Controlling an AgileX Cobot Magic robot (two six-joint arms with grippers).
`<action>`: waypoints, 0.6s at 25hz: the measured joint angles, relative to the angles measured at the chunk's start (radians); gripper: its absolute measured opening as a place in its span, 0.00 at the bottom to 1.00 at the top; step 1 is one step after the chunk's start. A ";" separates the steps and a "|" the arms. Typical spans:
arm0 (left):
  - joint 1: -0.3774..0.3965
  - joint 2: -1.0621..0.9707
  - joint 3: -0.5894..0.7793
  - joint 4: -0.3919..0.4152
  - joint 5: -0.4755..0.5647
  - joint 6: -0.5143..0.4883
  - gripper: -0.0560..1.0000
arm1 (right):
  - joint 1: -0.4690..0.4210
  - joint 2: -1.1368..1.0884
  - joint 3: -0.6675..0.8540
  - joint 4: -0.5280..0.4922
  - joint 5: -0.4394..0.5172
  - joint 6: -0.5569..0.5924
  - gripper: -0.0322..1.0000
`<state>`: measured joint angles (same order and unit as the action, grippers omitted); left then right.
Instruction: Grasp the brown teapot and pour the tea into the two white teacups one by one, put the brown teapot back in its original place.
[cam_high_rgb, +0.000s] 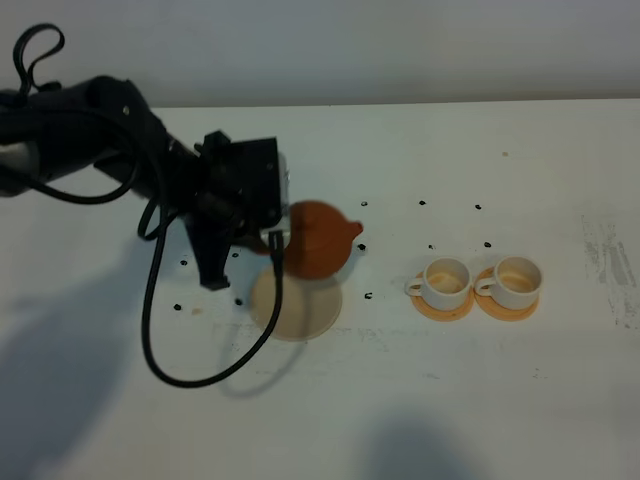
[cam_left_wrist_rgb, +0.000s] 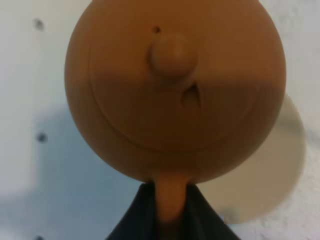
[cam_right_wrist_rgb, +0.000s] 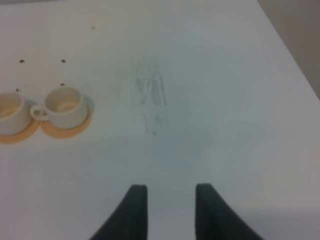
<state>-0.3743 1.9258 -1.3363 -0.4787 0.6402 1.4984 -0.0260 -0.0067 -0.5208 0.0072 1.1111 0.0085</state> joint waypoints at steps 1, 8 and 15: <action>-0.006 0.000 -0.018 0.001 0.000 0.000 0.13 | 0.000 0.000 0.000 0.000 0.000 0.000 0.25; -0.047 0.018 -0.126 0.023 0.009 0.003 0.13 | 0.000 0.000 0.000 0.000 0.000 0.000 0.25; -0.086 0.106 -0.246 0.053 0.033 0.003 0.13 | 0.000 0.000 0.000 0.000 0.000 0.000 0.25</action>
<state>-0.4601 2.0318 -1.5824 -0.4261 0.6731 1.5010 -0.0260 -0.0067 -0.5208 0.0072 1.1111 0.0085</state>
